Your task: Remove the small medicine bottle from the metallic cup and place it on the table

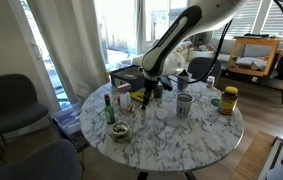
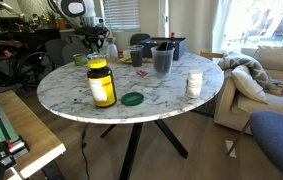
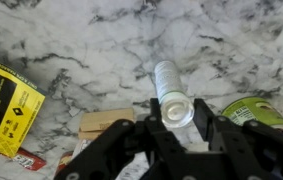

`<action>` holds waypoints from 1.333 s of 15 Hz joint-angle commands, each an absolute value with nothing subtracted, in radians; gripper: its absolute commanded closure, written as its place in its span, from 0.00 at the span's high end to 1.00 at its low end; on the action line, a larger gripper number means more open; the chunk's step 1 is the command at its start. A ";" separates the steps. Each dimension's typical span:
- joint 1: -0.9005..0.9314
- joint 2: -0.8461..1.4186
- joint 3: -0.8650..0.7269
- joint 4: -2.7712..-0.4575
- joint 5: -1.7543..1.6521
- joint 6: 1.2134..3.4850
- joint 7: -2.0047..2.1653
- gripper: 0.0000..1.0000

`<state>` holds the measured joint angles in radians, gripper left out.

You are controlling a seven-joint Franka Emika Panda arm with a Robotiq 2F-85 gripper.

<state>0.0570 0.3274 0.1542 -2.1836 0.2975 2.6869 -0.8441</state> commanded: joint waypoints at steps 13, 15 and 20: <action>0.036 0.346 0.190 -2.185 0.137 2.757 -0.663 0.63; 0.028 0.333 0.199 -2.187 0.144 2.745 -0.660 0.67; -0.054 0.111 0.299 -2.254 0.277 2.722 -0.821 1.00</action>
